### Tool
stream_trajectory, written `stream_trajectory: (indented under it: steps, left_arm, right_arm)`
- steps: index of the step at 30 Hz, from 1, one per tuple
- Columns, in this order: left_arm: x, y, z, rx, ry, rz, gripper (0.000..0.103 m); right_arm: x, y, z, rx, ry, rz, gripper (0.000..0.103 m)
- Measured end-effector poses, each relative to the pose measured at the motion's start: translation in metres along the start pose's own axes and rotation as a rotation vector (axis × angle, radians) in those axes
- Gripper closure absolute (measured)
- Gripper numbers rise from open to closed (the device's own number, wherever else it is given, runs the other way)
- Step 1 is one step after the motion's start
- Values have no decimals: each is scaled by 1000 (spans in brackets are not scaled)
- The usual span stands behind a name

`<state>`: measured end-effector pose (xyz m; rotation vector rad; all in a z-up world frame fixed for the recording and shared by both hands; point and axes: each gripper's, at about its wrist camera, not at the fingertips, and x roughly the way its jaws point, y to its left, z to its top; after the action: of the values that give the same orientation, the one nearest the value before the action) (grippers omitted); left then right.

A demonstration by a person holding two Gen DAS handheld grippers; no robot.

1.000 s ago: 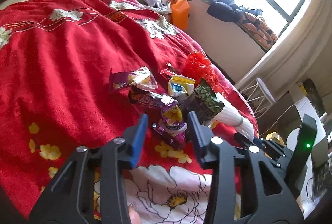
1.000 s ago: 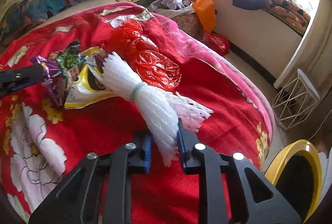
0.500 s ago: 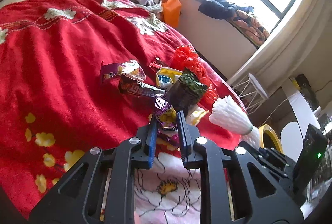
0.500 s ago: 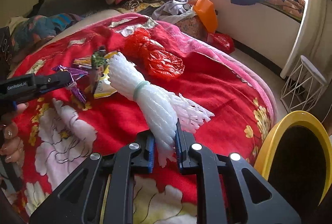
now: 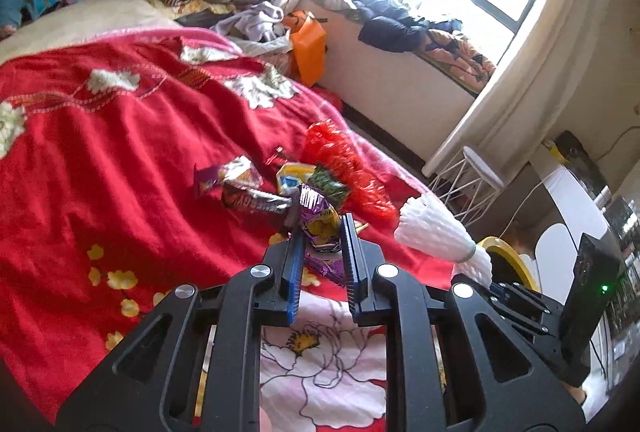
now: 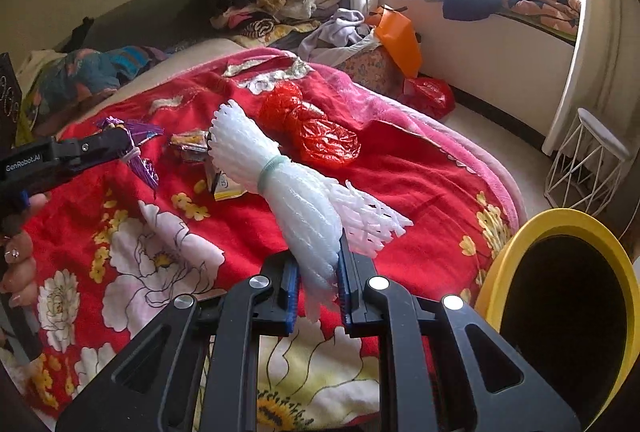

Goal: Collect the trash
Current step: 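Grasp a purple candy wrapper with the left tool while the right tool grasps the white foam mesh bundle, then carry the wrapper and foam bundle toward the yellow-rimmed bin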

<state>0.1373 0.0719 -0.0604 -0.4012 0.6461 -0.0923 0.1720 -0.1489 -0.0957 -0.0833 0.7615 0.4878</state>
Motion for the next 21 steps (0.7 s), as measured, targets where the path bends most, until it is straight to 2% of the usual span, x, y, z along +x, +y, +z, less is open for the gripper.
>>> stream_trajectory:
  steps: [21]
  left_arm:
    - [-20, -47, 5, 74, -39, -80, 90]
  right_arm:
    - [-53, -35, -10, 93, -55, -34, 88]
